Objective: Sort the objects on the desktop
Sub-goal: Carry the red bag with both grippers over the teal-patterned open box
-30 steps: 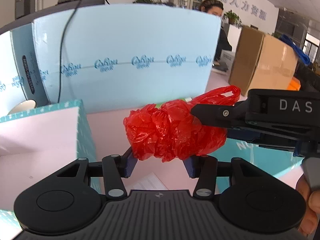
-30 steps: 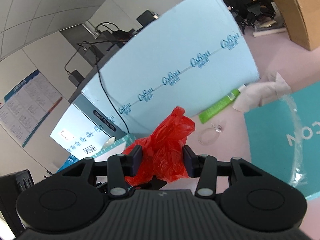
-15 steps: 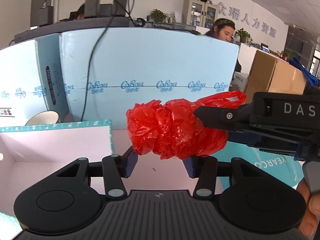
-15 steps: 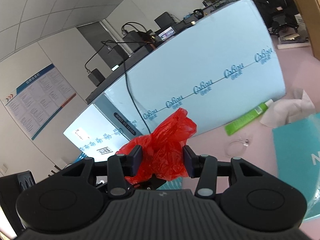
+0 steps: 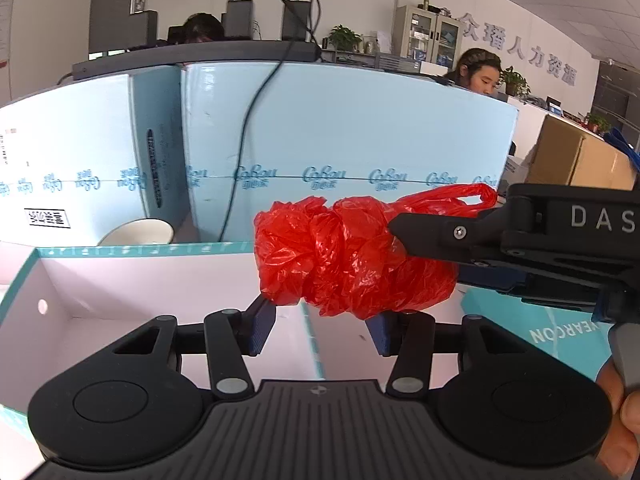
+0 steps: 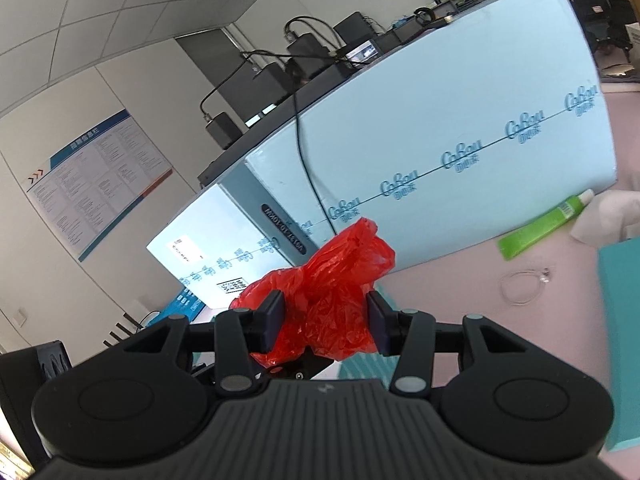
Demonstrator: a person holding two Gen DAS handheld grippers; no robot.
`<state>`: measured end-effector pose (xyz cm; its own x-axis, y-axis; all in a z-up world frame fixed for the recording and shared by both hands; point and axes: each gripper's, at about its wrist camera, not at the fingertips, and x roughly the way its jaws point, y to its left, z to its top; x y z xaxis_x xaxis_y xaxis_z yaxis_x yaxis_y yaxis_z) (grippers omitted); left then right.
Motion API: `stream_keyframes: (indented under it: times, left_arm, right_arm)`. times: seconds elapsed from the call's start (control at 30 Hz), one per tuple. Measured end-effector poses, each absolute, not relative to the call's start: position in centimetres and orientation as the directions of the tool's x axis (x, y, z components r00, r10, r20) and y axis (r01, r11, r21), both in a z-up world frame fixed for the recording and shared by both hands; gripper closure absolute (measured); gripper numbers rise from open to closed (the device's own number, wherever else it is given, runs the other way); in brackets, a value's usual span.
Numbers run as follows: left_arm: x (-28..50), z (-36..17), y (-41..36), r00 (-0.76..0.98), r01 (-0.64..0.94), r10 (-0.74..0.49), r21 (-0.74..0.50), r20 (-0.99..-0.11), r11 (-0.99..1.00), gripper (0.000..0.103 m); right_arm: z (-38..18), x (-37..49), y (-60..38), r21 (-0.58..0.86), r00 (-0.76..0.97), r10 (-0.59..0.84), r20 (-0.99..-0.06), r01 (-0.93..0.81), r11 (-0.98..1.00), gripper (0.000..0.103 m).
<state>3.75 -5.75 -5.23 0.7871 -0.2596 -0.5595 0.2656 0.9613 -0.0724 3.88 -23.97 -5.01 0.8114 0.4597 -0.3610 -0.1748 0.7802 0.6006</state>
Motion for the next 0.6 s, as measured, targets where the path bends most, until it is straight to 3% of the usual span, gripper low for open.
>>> stream_keyframes:
  times: [0.6]
  left_arm:
    - [4.5, -5.5, -0.3, 0.797, 0.220, -0.206, -0.045, -0.568, 0.974, 0.059]
  right_arm:
    - [-5.6, 5.4, -18.4, 0.610, 0.792, 0.495, -0.358, -0.204, 0.766, 0.053]
